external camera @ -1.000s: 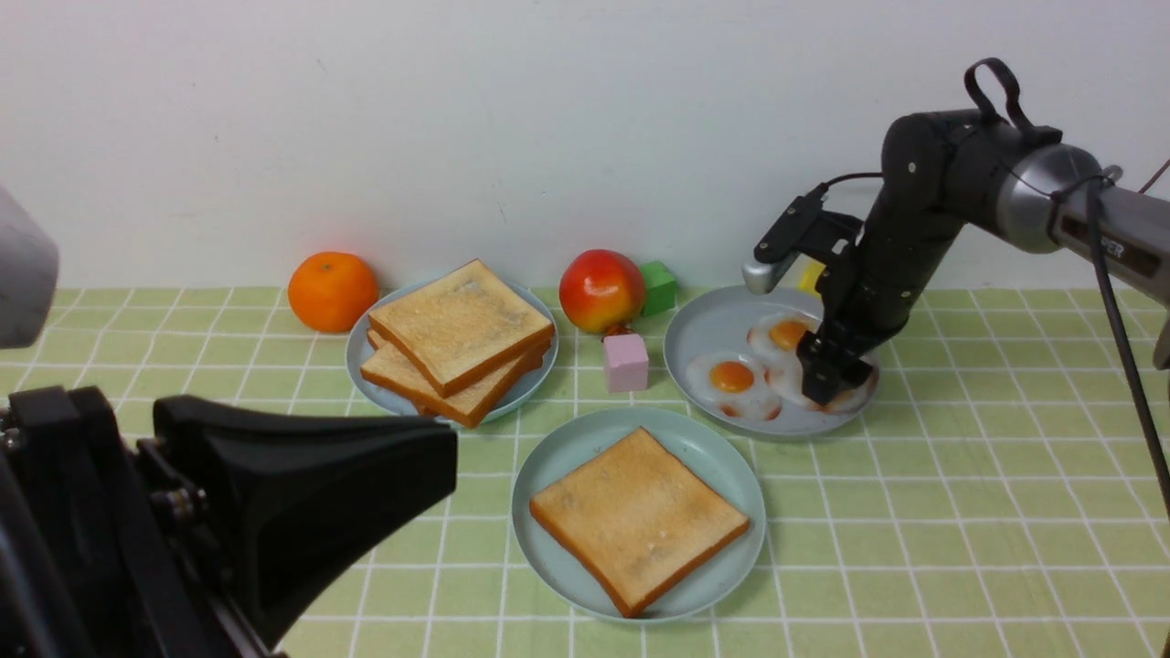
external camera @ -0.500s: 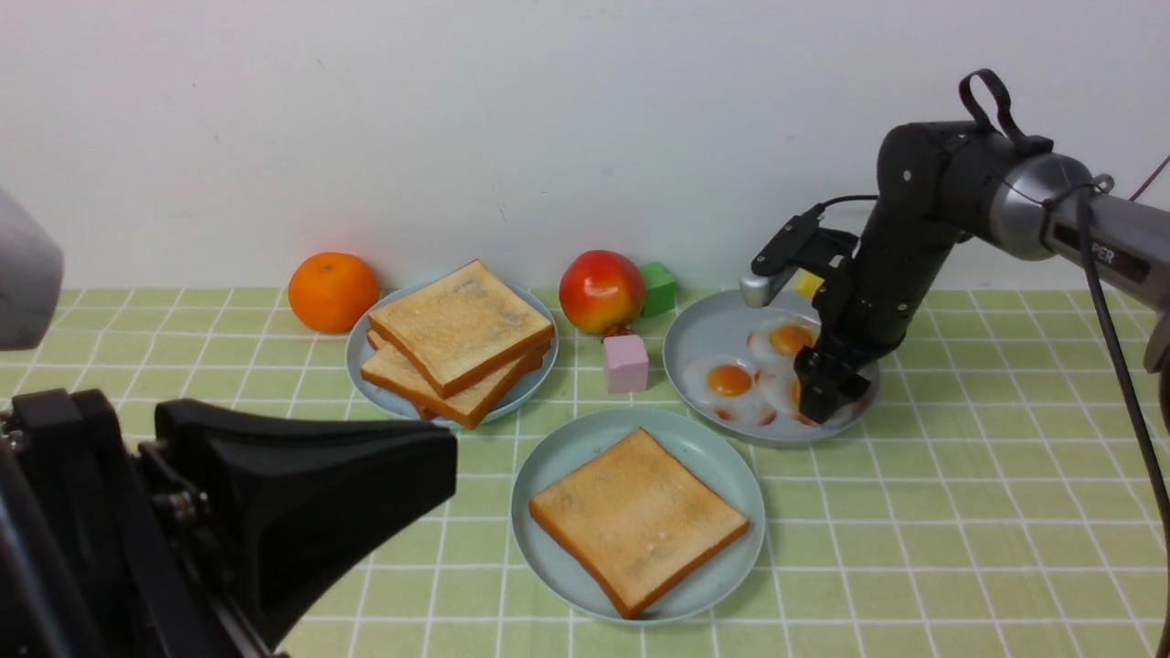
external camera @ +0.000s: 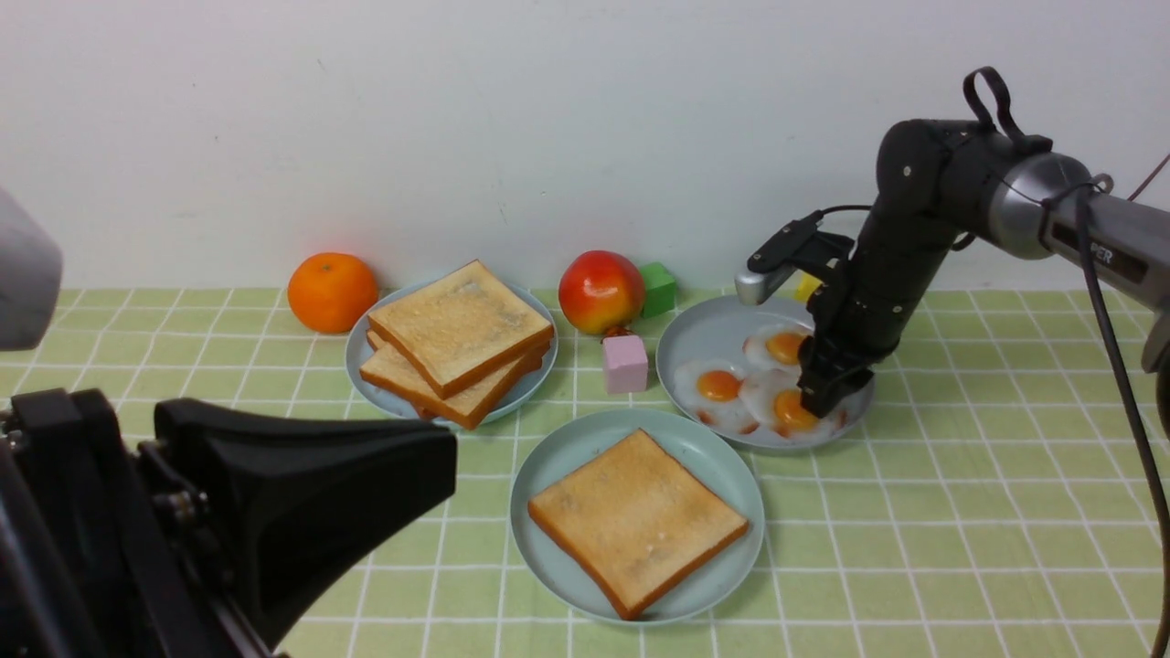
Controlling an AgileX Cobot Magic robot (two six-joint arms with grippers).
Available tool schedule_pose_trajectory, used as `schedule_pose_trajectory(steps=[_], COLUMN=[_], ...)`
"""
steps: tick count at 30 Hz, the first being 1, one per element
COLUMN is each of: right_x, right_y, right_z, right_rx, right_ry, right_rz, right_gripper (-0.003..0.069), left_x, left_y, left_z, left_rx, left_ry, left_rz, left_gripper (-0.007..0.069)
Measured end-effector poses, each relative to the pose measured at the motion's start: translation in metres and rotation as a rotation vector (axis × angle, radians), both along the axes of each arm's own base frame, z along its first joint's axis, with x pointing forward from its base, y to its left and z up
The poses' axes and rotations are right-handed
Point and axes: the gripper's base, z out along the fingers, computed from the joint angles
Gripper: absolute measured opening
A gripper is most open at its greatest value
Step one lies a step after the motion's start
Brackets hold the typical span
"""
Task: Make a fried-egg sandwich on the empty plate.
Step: Use the right arm to grab a fried egg
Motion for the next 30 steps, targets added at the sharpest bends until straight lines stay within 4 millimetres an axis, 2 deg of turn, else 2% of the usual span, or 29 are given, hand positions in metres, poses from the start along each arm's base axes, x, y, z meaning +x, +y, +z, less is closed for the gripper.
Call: schedule_pose_trajectory(steps=[2, 5, 6, 10, 12, 15, 20, 21, 23, 27, 30], right_x=[-0.001, -0.001, -0.001, -0.001, -0.002, -0.004, -0.001, -0.001, 0.0, 0.002, 0.003], right_y=[0.0, 0.001, 0.001, 0.001, 0.001, 0.0, 0.002, 0.002, 0.001, -0.006, -0.01], right_z=[0.0, 0.0, 0.0, 0.003, 0.01, 0.019, 0.023, 0.023, 0.023, 0.023, 0.02], right_rx=[0.004, 0.004, 0.004, 0.019, 0.039, 0.057, 0.094, 0.096, 0.099, 0.119, 0.128], right_ry=[0.007, 0.007, 0.008, 0.014, 0.031, 0.038, 0.01, 0.002, 0.006, 0.03, 0.047], right_rz=[0.0, 0.001, -0.004, -0.08, -0.207, -0.303, -0.34, -0.344, -0.379, -0.534, -0.614], right_gripper=[0.0139, 0.0066, 0.0006, -0.0011, -0.0012, -0.0009, 0.0048, 0.01, 0.0158, 0.0312, 0.0391], left_x=[0.0, 0.0, 0.0, 0.0, 0.0, 0.0, 0.0, 0.0, 0.0, 0.0, 0.0], left_y=[0.0, 0.0, 0.0, 0.0, 0.0, 0.0, 0.0, 0.0, 0.0, 0.0, 0.0], left_z=[0.0, 0.0, 0.0, 0.0, 0.0, 0.0, 0.0, 0.0, 0.0, 0.0, 0.0], left_rx=[0.002, 0.004, 0.004, 0.005, 0.005, 0.006, 0.006, 0.006, 0.006, 0.006, 0.005], left_ry=[-0.003, -0.006, -0.006, -0.007, -0.008, -0.008, -0.008, -0.008, -0.008, -0.008, -0.008], left_rz=[0.0, 0.001, 0.001, 0.001, 0.001, 0.001, 0.001, 0.001, 0.001, 0.001, 0.001], left_gripper=[0.0036, 0.0036, 0.0036, 0.0036, 0.0037, 0.0038, 0.0039, 0.0039, 0.0039, 0.0039, 0.0039])
